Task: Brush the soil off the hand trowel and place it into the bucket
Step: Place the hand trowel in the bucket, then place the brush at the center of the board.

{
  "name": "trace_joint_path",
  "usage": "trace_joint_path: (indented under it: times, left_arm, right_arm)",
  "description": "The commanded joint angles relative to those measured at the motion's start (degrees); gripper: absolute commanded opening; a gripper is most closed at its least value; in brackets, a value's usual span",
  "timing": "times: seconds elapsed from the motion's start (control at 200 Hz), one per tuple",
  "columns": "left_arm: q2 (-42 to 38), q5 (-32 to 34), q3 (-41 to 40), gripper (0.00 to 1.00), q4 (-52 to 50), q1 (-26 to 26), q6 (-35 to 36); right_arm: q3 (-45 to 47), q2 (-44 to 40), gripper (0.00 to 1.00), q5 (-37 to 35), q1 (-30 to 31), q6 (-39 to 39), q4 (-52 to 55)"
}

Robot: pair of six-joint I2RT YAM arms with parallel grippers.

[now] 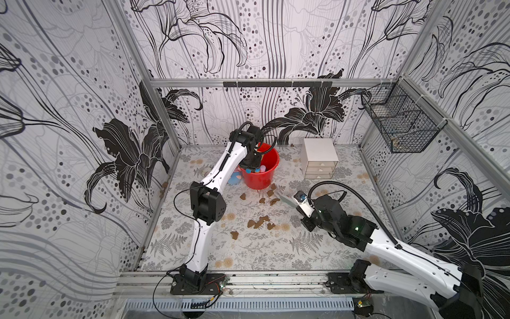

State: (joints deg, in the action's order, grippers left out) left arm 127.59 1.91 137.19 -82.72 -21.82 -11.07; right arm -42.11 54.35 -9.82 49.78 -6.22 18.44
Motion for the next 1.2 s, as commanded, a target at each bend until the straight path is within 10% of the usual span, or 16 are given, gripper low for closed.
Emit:
trace_joint_path:
  times: [0.0,0.541,0.911,1.197]
  left_arm:
    - [-0.78,0.61,2.04,0.35,0.35,0.2,0.58]
    - [-17.19,1.04,-4.13,0.45,4.41,0.12,-0.62]
    - [-56.65,-11.73,-61.21,0.49,50.05,0.2,-10.91]
    - [-73.4,-5.36,-85.85,0.53,63.43,0.33,-16.52]
  right_arm:
    - [0.29,-0.81,0.0,-0.66,-0.29,1.66,0.55]
    - [-2.55,0.27,0.0,0.95,-0.25,2.04,-0.22]
    - [-3.5,6.74,0.0,15.18,-1.94,10.86,-9.04]
    - [4.45,1.31,0.0,27.44,-19.57,17.84,-11.24]
